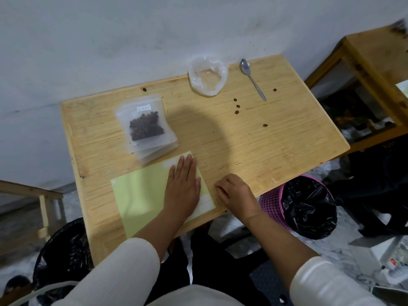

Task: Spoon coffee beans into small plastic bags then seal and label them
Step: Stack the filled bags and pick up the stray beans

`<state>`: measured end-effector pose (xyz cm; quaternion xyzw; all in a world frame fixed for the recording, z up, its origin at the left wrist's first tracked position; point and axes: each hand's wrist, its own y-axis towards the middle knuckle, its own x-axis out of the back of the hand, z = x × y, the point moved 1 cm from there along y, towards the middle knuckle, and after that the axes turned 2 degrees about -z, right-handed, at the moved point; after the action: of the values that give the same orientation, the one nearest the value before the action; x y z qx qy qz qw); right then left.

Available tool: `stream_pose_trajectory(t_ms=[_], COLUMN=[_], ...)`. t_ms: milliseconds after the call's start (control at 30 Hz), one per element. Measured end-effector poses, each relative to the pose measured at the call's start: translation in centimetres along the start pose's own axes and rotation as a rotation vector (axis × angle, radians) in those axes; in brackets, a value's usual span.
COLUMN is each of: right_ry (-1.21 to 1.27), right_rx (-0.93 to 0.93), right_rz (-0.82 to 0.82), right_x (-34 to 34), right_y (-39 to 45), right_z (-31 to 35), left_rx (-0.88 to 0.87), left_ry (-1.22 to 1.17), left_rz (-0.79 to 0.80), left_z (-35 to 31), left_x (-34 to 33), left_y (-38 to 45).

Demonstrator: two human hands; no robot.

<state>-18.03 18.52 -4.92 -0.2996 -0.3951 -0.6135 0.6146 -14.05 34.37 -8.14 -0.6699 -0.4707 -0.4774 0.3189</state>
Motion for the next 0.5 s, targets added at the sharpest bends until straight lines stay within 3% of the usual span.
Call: stream_pose_trajectory(t_ms=[100,200,333,400,500], right_ry=[0.015,0.066,0.588,0.766,0.845], right_rx=[-0.033,-0.200,-0.745,-0.863,-0.913], right_rz=[0.023,0.033,-0.041,-0.027,-0.007], right_x=[-0.1,0.4,1.2,1.6,2.1], right_y=[0.1,0.9,2.7,3.9,6.1], right_z=[-0.1,0.5,0.8,1.1,1.1], left_rx=[0.004,0.008,0.020,0.024,0.029], left_ry=[-0.002,-0.023,-0.037,-0.047,-0.042], left_rz=[-0.004,-0.007,-0.005,-0.004,0.003], left_z=[0.0,-0.1,-0.3,-0.2,-0.2], left_x=[0.0,0.1,0.6,0.8,0.9], left_y=[-0.1,-0.1,0.6,1.4,2.7])
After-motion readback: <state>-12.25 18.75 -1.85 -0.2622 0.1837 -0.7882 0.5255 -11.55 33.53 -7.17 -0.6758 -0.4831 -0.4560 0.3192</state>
